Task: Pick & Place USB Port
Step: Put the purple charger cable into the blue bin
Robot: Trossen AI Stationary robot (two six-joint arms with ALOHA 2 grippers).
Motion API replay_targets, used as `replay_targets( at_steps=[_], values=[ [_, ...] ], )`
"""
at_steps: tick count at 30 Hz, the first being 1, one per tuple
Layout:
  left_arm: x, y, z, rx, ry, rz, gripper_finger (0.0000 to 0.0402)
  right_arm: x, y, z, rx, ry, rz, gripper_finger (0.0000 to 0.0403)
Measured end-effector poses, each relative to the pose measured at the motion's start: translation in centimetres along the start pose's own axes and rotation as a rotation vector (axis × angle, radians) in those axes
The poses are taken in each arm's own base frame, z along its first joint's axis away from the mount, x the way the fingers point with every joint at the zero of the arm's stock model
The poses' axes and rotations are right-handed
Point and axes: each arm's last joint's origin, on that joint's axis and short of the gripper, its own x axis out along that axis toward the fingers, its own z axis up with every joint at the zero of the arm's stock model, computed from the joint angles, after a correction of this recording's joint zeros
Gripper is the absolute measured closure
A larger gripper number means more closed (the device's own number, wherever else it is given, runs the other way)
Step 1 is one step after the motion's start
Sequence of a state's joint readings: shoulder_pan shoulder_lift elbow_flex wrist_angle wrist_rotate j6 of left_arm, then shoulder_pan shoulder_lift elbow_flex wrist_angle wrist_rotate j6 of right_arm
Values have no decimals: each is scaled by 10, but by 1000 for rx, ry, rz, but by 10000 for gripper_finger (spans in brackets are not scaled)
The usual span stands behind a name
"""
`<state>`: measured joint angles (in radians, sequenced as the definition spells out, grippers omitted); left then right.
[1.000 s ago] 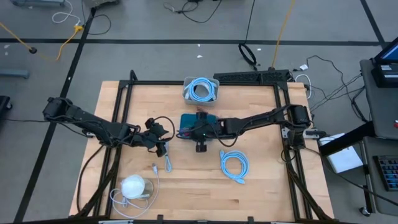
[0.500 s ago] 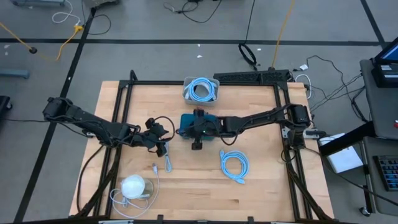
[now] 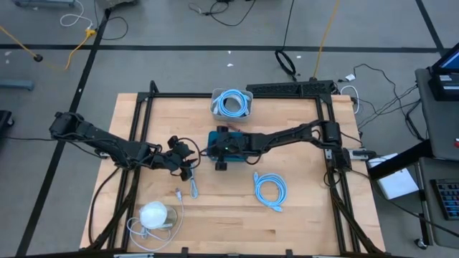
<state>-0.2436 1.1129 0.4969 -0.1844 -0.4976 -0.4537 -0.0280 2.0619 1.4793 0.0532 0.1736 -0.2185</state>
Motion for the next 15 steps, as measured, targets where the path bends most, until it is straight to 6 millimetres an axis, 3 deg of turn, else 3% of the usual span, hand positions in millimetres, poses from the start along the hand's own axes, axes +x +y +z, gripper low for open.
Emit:
replay_targets(
  at_steps=[15],
  values=[
    [0,1,-1,3,12,5,243,2,-1,-10,10,107,34,403]
  ],
)
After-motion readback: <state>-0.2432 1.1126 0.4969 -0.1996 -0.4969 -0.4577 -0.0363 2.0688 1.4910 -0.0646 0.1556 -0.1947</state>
